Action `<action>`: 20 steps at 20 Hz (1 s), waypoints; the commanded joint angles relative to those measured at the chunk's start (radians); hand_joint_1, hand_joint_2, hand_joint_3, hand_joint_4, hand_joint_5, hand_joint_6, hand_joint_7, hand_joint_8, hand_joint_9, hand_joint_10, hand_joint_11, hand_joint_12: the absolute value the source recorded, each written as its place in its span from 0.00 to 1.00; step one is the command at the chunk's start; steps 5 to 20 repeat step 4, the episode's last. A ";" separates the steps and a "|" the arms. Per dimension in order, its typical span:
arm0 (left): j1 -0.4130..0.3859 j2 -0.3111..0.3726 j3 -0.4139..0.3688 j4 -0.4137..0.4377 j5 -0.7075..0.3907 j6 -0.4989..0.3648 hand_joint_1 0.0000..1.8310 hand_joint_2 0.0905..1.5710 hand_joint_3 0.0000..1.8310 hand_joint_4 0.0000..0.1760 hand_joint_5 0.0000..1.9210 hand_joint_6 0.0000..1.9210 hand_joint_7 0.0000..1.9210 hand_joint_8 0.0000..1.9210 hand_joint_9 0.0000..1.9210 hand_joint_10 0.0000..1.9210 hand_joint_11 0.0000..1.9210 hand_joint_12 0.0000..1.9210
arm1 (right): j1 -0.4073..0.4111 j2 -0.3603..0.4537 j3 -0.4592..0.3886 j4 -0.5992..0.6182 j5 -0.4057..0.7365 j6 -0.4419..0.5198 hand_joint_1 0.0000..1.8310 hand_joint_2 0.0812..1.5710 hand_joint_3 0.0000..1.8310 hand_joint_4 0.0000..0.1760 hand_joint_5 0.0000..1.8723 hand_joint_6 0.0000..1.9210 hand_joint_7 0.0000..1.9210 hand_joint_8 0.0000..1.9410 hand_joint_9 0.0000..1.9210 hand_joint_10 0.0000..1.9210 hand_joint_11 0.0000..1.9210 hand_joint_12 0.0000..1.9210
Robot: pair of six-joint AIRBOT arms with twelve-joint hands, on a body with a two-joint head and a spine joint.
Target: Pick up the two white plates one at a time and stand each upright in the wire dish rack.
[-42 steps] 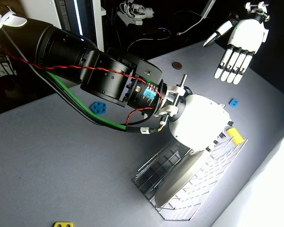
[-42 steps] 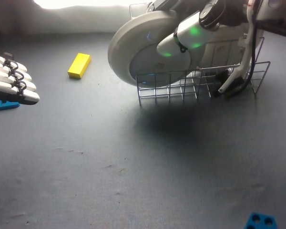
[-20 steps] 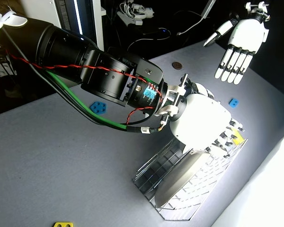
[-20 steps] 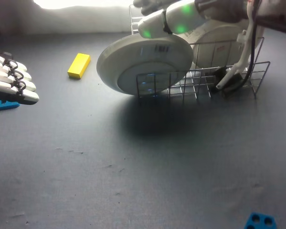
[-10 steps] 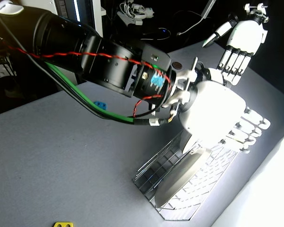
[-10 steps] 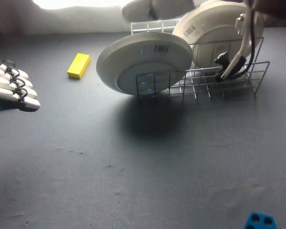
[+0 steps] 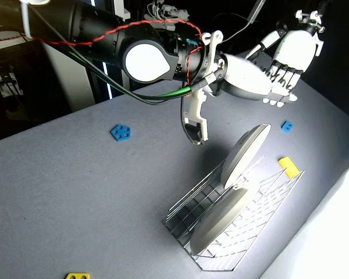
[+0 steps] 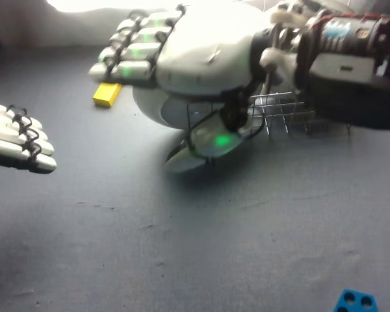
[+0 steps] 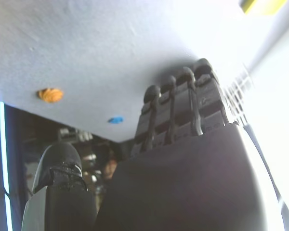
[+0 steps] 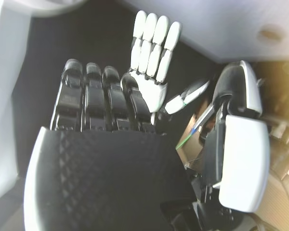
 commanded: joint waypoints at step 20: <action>0.004 0.001 0.011 -0.093 0.003 0.000 0.00 0.68 0.00 0.00 0.02 0.00 0.01 0.00 0.00 0.00 0.00 0.00 | 0.023 0.062 -0.053 0.014 0.161 0.009 0.27 0.57 0.00 0.00 0.00 0.00 0.00 0.00 0.00 0.00 0.00 0.00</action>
